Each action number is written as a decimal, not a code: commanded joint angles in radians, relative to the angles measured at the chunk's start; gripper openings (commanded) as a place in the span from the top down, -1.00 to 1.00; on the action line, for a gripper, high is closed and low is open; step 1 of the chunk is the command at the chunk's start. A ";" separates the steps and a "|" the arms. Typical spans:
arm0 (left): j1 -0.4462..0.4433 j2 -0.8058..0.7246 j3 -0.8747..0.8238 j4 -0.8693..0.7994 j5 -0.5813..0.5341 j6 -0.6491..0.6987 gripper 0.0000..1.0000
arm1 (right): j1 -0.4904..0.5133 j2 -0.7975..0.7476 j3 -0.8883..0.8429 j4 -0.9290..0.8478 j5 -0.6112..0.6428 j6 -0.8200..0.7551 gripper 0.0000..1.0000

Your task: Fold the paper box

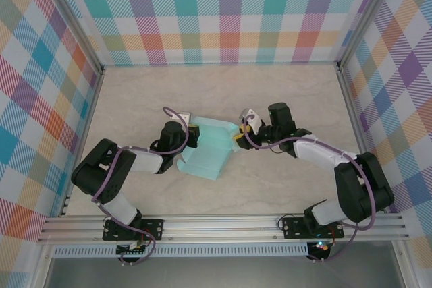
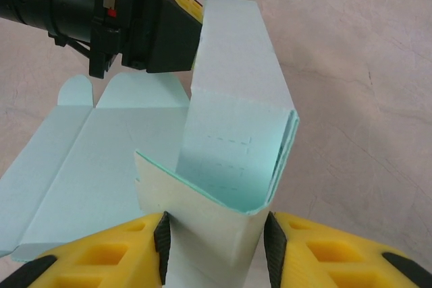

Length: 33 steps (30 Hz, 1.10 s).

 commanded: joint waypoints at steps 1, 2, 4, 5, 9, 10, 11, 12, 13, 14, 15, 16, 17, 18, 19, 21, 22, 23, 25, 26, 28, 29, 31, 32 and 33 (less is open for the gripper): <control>0.004 0.010 0.032 0.034 0.043 -0.028 0.87 | 0.037 0.027 0.038 0.029 0.001 0.014 0.13; 0.005 0.013 0.030 0.034 0.040 -0.028 0.87 | 0.040 0.032 0.037 0.041 0.005 0.026 0.14; 0.004 0.011 0.030 0.031 0.035 -0.038 0.87 | 0.047 0.046 0.042 0.061 0.028 0.061 0.14; 0.004 0.011 0.030 0.031 0.036 -0.041 0.87 | 0.051 0.053 0.046 0.063 0.032 0.072 0.14; 0.004 0.019 0.029 0.031 0.027 -0.044 0.87 | 0.079 0.076 0.054 0.083 0.106 0.118 0.13; 0.004 0.017 0.027 0.029 0.018 -0.052 0.87 | 0.088 0.080 0.057 0.087 0.140 0.139 0.10; 0.004 0.013 0.026 0.026 0.011 -0.060 0.87 | 0.094 0.082 0.057 0.094 0.167 0.161 0.09; 0.004 0.011 0.024 0.025 0.008 -0.067 0.87 | 0.101 0.083 0.055 0.104 0.186 0.185 0.09; 0.003 0.010 0.023 0.025 0.004 -0.072 0.87 | 0.109 0.084 0.050 0.125 0.214 0.211 0.08; 0.002 0.011 0.021 0.027 -0.006 -0.074 0.87 | 0.117 0.085 0.046 0.138 0.246 0.238 0.07; 0.001 0.013 0.018 0.029 -0.022 -0.078 0.87 | 0.125 0.087 0.041 0.153 0.285 0.276 0.06; 0.001 0.014 0.014 0.033 -0.034 -0.081 0.87 | 0.136 0.090 0.037 0.170 0.332 0.308 0.06; 0.001 0.014 0.012 0.033 -0.046 -0.088 0.87 | 0.145 0.092 0.033 0.184 0.375 0.330 0.06; 0.000 0.013 0.008 0.031 -0.055 -0.095 0.87 | 0.157 0.096 0.032 0.200 0.415 0.350 0.06; -0.005 0.012 0.006 0.031 -0.064 -0.097 0.87 | 0.169 0.102 0.031 0.211 0.454 0.365 0.06; -0.015 0.015 0.003 0.034 -0.082 -0.091 0.87 | 0.187 0.120 0.035 0.234 0.501 0.382 0.07; -0.020 0.019 0.003 0.037 -0.085 -0.086 0.87 | 0.194 0.131 0.037 0.242 0.509 0.385 0.08; -0.022 0.022 0.000 0.044 -0.086 -0.084 0.87 | 0.198 0.138 0.043 0.244 0.524 0.391 0.09; -0.023 0.019 -0.008 0.052 -0.089 -0.083 0.87 | 0.204 0.154 0.058 0.238 0.542 0.398 0.12; -0.026 0.017 -0.011 0.057 -0.091 -0.076 0.87 | 0.203 0.157 0.062 0.238 0.545 0.388 0.12; -0.031 0.015 -0.021 0.067 -0.095 -0.057 0.87 | 0.202 0.157 0.067 0.231 0.552 0.336 0.13; -0.031 0.016 -0.026 0.072 -0.093 -0.048 0.87 | 0.199 0.156 0.074 0.219 0.552 0.308 0.13; -0.031 0.006 -0.034 0.070 -0.100 -0.038 0.87 | 0.193 0.159 0.087 0.192 0.557 0.271 0.16; -0.031 0.000 -0.036 0.067 -0.098 -0.037 0.87 | 0.188 0.159 0.089 0.188 0.555 0.264 0.17; -0.033 -0.006 -0.038 0.063 -0.095 -0.032 0.87 | 0.184 0.161 0.091 0.189 0.554 0.263 0.18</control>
